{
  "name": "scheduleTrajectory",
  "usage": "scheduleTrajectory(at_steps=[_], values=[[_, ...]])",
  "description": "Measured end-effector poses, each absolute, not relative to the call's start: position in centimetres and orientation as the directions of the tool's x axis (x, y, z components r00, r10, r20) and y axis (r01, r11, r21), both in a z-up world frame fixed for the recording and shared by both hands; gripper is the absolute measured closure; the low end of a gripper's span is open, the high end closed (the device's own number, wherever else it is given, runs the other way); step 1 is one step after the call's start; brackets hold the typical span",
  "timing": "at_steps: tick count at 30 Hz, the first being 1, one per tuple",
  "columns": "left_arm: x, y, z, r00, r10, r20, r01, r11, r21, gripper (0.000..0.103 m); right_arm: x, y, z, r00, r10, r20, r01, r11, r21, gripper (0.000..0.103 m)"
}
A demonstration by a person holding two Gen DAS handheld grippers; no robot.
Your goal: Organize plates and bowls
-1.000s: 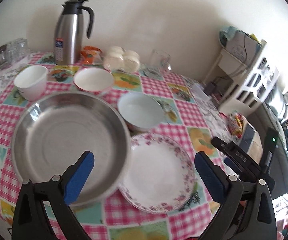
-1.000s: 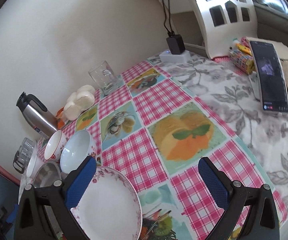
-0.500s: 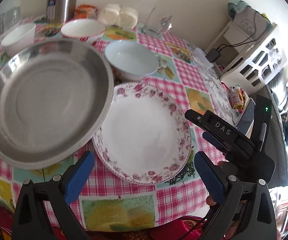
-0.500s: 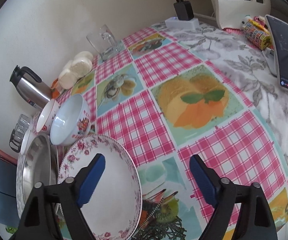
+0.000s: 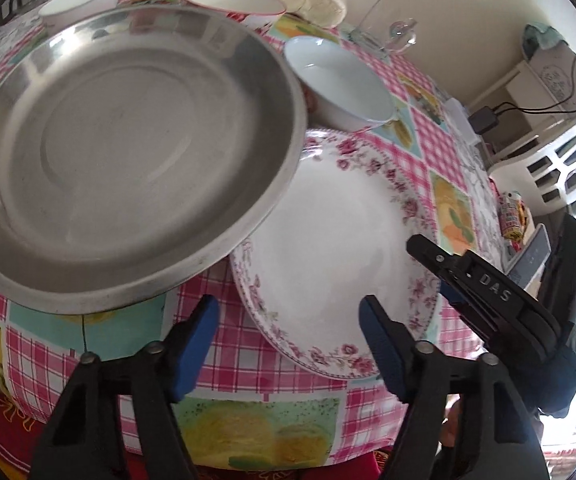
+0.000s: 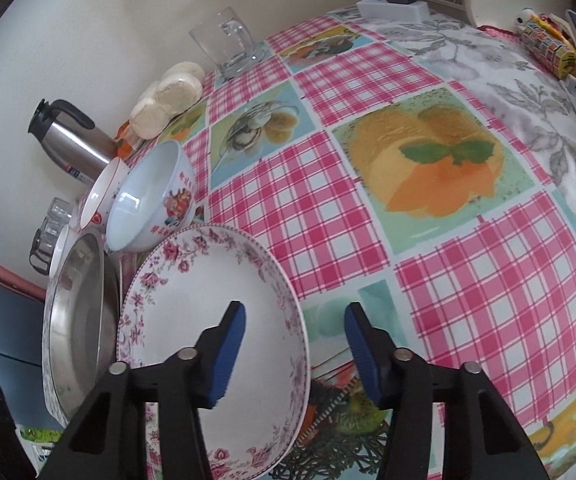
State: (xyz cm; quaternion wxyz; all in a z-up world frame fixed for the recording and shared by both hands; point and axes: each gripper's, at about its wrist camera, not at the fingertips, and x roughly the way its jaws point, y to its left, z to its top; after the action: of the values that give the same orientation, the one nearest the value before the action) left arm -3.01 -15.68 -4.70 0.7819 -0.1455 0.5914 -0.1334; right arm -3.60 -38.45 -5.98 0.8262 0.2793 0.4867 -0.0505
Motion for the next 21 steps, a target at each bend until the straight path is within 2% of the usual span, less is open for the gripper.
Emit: scheduleTrajectory(at_steps=[2, 6, 11, 21], values=[[-2.8, -15.4, -5.5, 0.252, -0.38, -0.89, 0.002, 0.92, -0.392, 0.047, -3.3, -38.2, -6.0, 0.512, 0.183, -0.839, 0.351, 0.847, 0.399, 0.064], [-2.6, -14.6, -6.2, 0.259, -0.377, -0.889, -0.047, 0.915, -0.401, 0.063, -3.3, -38.4, -6.2, 0.506, 0.18, -0.844, 0.356, 0.847, 0.394, 0.072], [-2.5, -14.6, -6.3, 0.283, -0.364, -0.887, -0.049, 0.918, -0.393, 0.07, -3.4, -38.7, -6.3, 0.496, 0.17, -0.851, 0.37, 0.845, 0.385, 0.081], [-2.0, -14.7, -6.3, 0.319, -0.335, -0.886, -0.07, 0.924, -0.375, 0.074, -3.7, -38.9, -6.3, 0.499, 0.161, -0.851, 0.379, 0.843, 0.382, 0.082]])
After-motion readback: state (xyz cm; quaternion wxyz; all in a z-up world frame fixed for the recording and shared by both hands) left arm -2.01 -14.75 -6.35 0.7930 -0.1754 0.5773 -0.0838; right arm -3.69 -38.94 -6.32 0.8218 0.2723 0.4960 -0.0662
